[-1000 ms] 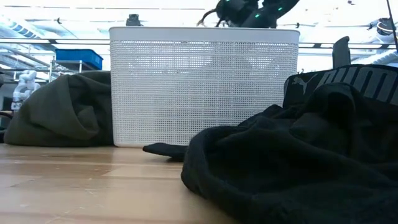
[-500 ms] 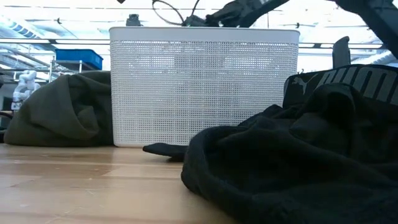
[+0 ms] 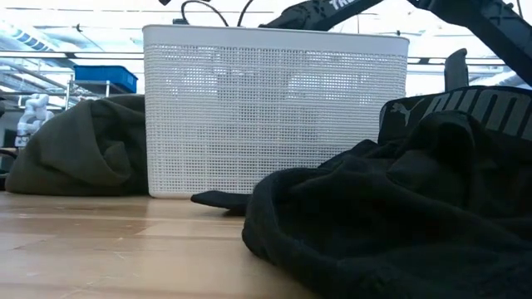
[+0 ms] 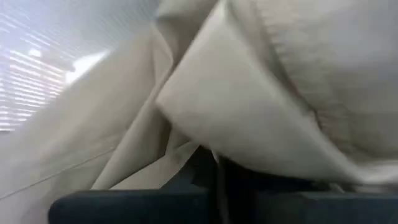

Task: Sort clothes
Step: Put the brown pants into the laundry organizer bin, then fold the pink shirt

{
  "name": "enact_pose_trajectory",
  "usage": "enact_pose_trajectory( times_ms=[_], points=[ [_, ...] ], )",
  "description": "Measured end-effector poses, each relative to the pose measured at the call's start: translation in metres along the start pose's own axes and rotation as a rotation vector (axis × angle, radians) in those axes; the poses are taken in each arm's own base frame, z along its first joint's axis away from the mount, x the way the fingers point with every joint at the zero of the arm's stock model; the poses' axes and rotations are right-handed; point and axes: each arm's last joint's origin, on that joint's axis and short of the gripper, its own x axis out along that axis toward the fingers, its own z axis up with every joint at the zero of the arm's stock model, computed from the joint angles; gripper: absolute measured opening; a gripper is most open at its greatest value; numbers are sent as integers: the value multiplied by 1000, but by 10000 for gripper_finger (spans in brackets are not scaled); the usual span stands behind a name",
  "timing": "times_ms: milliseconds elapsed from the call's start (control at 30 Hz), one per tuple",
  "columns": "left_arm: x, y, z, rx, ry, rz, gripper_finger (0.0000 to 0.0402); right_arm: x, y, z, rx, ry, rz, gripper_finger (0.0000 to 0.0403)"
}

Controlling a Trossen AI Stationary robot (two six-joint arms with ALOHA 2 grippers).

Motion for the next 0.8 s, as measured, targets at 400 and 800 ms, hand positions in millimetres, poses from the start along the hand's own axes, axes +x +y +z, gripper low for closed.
enact_pose_trajectory(
  times_ms=[400,800],
  points=[
    [0,0,0,17,-3,1,130,-71,8,16,-44,-176,-23,163],
    [0,0,0,40,-1,2,130,-156,11,12,-92,-299,-69,251]
  ],
)
